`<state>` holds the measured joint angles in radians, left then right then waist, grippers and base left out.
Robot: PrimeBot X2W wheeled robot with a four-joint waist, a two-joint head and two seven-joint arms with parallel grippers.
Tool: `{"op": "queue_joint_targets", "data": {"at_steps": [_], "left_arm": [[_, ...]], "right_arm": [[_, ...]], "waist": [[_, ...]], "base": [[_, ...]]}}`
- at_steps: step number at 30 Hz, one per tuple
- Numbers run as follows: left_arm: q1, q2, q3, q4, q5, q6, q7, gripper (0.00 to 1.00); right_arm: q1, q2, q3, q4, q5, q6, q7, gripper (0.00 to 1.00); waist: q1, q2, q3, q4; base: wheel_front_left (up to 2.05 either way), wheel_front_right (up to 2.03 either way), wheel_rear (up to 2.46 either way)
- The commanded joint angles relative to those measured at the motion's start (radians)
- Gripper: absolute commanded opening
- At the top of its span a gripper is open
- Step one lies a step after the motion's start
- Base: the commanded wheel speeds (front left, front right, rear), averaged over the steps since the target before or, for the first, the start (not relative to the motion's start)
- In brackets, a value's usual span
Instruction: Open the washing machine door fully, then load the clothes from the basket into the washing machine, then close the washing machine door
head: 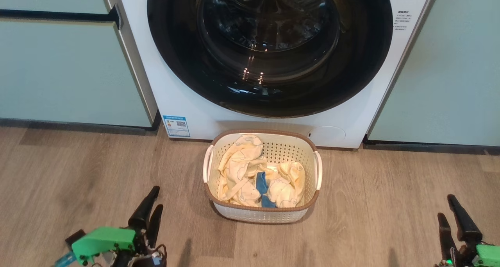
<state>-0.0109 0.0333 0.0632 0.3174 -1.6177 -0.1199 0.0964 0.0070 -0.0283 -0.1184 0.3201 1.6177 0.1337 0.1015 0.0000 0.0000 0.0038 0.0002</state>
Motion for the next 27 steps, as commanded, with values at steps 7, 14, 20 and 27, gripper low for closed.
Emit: {"op": "queue_joint_targets", "data": {"at_steps": [7,14,20,27], "left_arm": [[-0.057,0.008,-0.003,-0.054,0.007,-0.002,-0.016,1.0],[-0.062,0.014,-0.012,-0.071,0.026,-0.002,-0.035,1.0],[-0.066,0.035,-0.038,-0.076,0.084,-0.003,-0.072,1.0],[-0.076,0.056,-0.056,-0.055,0.23,0.0,-0.108,1.0]], "right_arm": [[-0.06,-0.018,0.012,-0.053,-0.02,0.0,-0.022,1.0],[-0.066,-0.026,0.026,-0.061,-0.043,-0.001,-0.04,1.0],[-0.071,-0.042,0.045,-0.054,-0.088,-0.001,-0.068,1.0],[-0.083,-0.066,0.066,-0.025,-0.2,-0.001,-0.107,1.0]], "waist": [[0.0,0.0,0.0,0.0],[0.0,0.0,0.0,0.0],[0.0,0.0,0.0,0.001],[0.0,0.0,-0.003,0.001]], "base": [[0.0,0.0,0.0],[0.0,0.0,0.0],[0.0,0.0,0.0],[0.0,0.0,0.0]]}}
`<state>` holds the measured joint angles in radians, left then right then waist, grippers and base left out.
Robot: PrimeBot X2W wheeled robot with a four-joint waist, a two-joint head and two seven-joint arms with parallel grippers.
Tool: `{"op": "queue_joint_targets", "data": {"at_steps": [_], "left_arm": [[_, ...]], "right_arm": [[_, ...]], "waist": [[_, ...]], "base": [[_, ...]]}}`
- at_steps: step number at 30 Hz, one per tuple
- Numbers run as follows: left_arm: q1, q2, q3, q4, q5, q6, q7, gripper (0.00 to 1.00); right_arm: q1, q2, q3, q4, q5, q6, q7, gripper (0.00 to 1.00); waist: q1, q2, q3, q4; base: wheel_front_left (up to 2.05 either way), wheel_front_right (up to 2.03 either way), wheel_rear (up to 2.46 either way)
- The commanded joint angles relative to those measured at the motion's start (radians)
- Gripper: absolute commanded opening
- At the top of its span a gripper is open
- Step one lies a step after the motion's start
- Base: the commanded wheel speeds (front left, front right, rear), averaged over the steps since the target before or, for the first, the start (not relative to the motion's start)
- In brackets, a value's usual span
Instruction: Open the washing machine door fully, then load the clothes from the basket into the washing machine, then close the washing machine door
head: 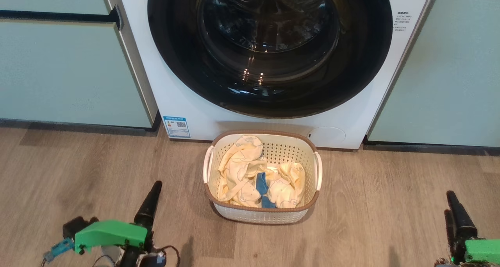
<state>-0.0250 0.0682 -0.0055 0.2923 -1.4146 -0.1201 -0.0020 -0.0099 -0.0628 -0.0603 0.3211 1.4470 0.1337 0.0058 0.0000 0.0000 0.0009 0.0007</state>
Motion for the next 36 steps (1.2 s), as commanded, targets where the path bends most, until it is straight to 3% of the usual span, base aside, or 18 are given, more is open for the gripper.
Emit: {"op": "queue_joint_targets", "data": {"at_steps": [1,15,26,36], "left_arm": [[-0.064,0.02,0.017,-0.032,0.052,0.001,-0.013,1.0],[-0.056,0.007,0.04,-0.091,0.416,0.001,-0.054,1.0],[-0.055,0.009,0.023,-0.119,0.603,-0.001,-0.084,1.0],[-0.056,0.013,0.009,-0.13,0.746,-0.001,-0.113,1.0]], "right_arm": [[-0.068,-0.034,0.01,-0.021,-0.052,-0.001,-0.015,1.0],[-0.085,-0.03,-0.015,-0.021,-0.425,-0.001,-0.062,1.0],[-0.082,-0.021,-0.01,-0.06,-0.709,-0.001,-0.091,1.0],[-0.086,-0.01,0.002,-0.059,-0.878,-0.002,-0.121,1.0]], "waist": [[0.0,0.0,-0.001,0.0],[0.0,0.0,-0.003,-0.002],[0.0,0.0,-0.003,-0.003],[0.0,0.0,-0.003,-0.003]], "base": [[0.0,0.0,0.0],[0.0,0.0,0.0],[0.0,0.0,0.0],[0.0,0.0,0.0]]}}
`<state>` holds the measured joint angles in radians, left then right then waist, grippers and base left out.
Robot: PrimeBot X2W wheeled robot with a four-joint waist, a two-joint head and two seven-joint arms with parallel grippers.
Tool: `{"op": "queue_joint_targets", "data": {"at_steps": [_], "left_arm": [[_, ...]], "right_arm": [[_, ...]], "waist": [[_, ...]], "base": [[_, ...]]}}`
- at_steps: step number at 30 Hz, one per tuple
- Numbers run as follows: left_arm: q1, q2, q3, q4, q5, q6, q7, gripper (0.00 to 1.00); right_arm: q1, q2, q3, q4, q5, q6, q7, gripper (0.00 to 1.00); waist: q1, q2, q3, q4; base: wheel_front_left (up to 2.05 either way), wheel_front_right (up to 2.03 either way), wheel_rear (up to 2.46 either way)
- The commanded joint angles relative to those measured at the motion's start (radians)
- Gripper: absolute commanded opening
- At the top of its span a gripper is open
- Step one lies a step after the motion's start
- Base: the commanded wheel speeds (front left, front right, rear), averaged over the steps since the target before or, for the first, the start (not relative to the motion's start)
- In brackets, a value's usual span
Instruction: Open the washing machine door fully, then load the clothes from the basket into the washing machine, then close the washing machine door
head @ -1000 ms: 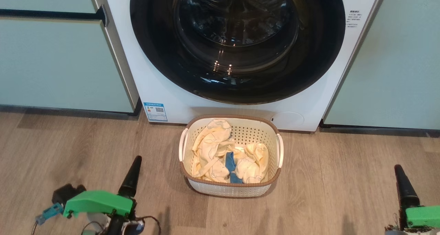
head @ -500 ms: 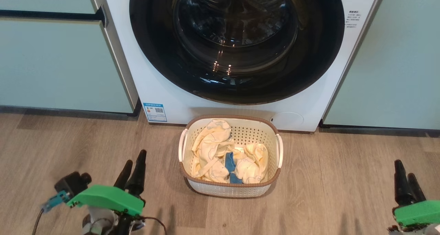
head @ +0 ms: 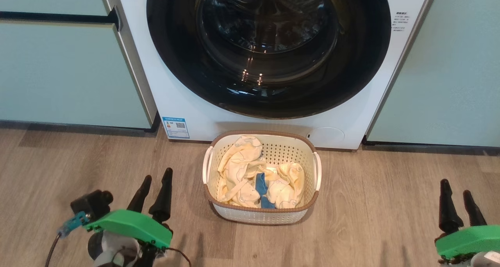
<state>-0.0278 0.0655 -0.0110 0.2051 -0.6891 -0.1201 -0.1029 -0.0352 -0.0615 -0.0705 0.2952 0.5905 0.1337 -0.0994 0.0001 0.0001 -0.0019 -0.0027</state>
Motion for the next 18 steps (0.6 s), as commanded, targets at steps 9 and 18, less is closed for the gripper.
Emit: {"op": "queue_joint_targets", "data": {"at_steps": [9,18], "left_arm": [[-0.053,0.019,0.001,-0.05,0.13,-0.003,-0.039,1.0],[-0.057,0.027,-0.021,-0.044,0.245,-0.005,-0.065,1.0]], "right_arm": [[-0.067,-0.009,0.026,-0.034,-0.152,-0.002,-0.042,1.0],[-0.072,-0.004,0.035,-0.037,-0.272,-0.002,-0.065,1.0]], "waist": [[0.0,-0.0001,-0.001,-0.001],[0.0,-0.0001,-0.003,-0.001]], "base": [[0.0,0.0,0.0],[0.0,0.0,0.0]]}}
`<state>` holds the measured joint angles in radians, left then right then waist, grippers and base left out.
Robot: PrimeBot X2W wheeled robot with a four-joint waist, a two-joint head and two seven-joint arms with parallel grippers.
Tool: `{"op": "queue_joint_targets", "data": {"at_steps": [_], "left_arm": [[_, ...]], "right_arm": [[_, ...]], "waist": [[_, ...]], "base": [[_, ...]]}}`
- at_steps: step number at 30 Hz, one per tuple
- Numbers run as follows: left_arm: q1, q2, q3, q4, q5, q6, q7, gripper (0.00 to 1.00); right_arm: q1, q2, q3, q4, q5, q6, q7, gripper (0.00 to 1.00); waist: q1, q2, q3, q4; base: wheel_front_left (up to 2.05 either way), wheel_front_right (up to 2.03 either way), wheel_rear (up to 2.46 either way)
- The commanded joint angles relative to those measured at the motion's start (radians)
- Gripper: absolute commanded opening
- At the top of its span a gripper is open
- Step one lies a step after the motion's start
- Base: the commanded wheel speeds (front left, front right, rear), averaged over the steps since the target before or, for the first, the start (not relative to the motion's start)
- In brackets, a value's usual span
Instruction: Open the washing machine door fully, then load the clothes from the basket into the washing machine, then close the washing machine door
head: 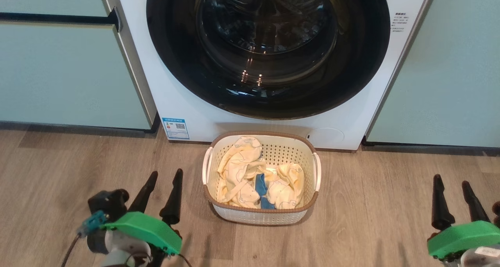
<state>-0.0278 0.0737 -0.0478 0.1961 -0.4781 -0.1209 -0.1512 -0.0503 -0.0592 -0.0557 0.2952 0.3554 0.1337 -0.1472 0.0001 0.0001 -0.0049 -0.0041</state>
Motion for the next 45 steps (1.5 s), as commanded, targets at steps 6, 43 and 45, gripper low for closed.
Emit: {"op": "queue_joint_targets", "data": {"at_steps": [6,43,45], "left_arm": [[-0.06,0.023,0.003,-0.029,0.089,-0.005,-0.032,1.0],[-0.084,0.009,0.018,0.023,0.384,-0.007,-0.111,1.0],[-0.084,0.008,0.02,0.026,0.383,-0.007,-0.111,1.0]], "right_arm": [[-0.058,-0.004,0.024,-0.04,-0.099,-0.002,-0.031,1.0],[-0.069,0.009,-0.006,-0.05,-0.37,-0.003,-0.108,1.0],[-0.068,0.009,-0.007,-0.049,-0.365,-0.003,-0.108,1.0]], "waist": [[-0.0001,-0.0001,0.0,0.0],[-0.0001,-0.0001,-0.002,-0.004],[-0.0001,-0.0001,-0.002,-0.004]], "base": [[0.0,0.0,0.0],[0.0,0.0,0.0],[0.0,0.0,0.0]]}}
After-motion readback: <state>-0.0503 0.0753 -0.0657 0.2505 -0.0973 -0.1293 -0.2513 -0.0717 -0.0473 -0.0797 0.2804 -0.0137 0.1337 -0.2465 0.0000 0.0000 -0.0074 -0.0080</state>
